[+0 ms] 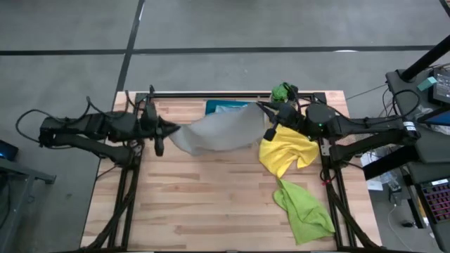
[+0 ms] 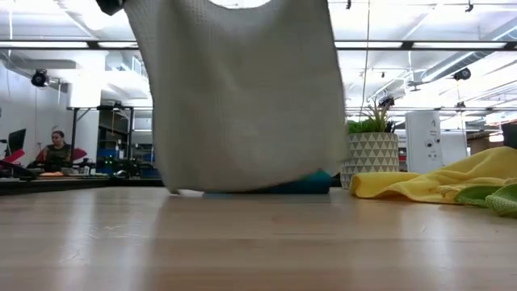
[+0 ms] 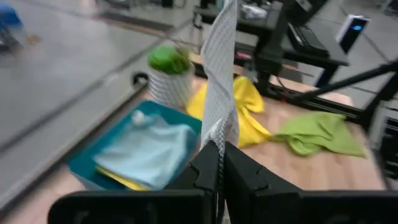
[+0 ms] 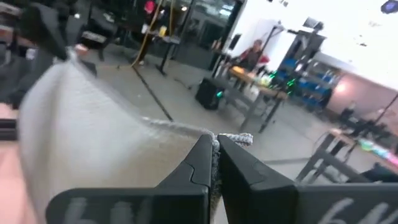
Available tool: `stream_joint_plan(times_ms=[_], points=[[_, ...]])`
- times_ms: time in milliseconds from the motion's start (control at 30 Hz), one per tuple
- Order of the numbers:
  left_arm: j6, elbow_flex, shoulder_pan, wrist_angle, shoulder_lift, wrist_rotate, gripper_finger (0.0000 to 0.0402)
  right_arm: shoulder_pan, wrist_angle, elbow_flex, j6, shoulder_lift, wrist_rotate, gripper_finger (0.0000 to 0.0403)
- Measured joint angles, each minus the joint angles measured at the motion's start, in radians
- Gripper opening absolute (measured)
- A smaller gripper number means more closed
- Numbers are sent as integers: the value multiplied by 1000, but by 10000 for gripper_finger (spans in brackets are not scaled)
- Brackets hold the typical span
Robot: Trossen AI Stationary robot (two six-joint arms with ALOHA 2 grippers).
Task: Fold microfiber towels
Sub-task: Fold the grey microfiber cloth
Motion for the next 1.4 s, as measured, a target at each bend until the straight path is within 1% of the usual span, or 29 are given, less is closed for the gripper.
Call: stream_joint_plan(times_ms=[100, 200, 267, 333, 400, 467, 600, 767, 833, 933, 1033, 1100, 1167, 1267, 1333, 1400], points=[[27, -3, 24, -16, -7, 0, 0, -1, -105, 37, 48, 16, -36, 9], [-4, -5, 22, -101, 1, 27, 0, 11, -192, 51, 122, 24, -57, 9], [-47, -5, 21, -138, 13, 103, 0, 24, -233, 46, 163, 22, -65, 9], [-85, -6, 17, -156, 33, 219, 0, 45, -279, 41, 207, 9, -90, 9], [-105, -6, 2, -150, 59, 306, 0, 69, -317, 41, 268, -6, -143, 8], [-108, -13, -28, -142, 95, 345, 0, 90, -355, 33, 336, -12, -216, 8], [-134, -40, -110, -97, 181, 373, 0, 140, -387, -18, 448, -3, -345, 8], [-219, -73, -232, -42, 296, 383, 0, 212, -384, -87, 534, -5, -422, 8], [-256, -71, -278, -41, 339, 400, 0, 240, -388, -96, 548, -5, -421, 8], [-272, -53, -323, -61, 384, 416, 0, 261, -377, -92, 551, -5, -409, 8], [-273, -21, -319, -144, 393, 406, 0, 259, -369, -71, 512, -5, -335, 8], [-262, 5, -294, -243, 386, 371, 0, 246, -370, -55, 467, -5, -266, 8], [-238, 38, -257, -348, 369, 313, 0, 227, -368, -33, 421, -5, -208, 8], [-168, 93, -185, -448, 334, 263, 0, 195, -368, 9, 374, -5, -153, 8], [-126, 121, -132, -468, 306, 261, 0, 180, -375, 35, 363, -5, -160, 8], [-114, 133, -104, -458, 281, 273, 0, 175, -396, 51, 377, -5, -218, 8]])
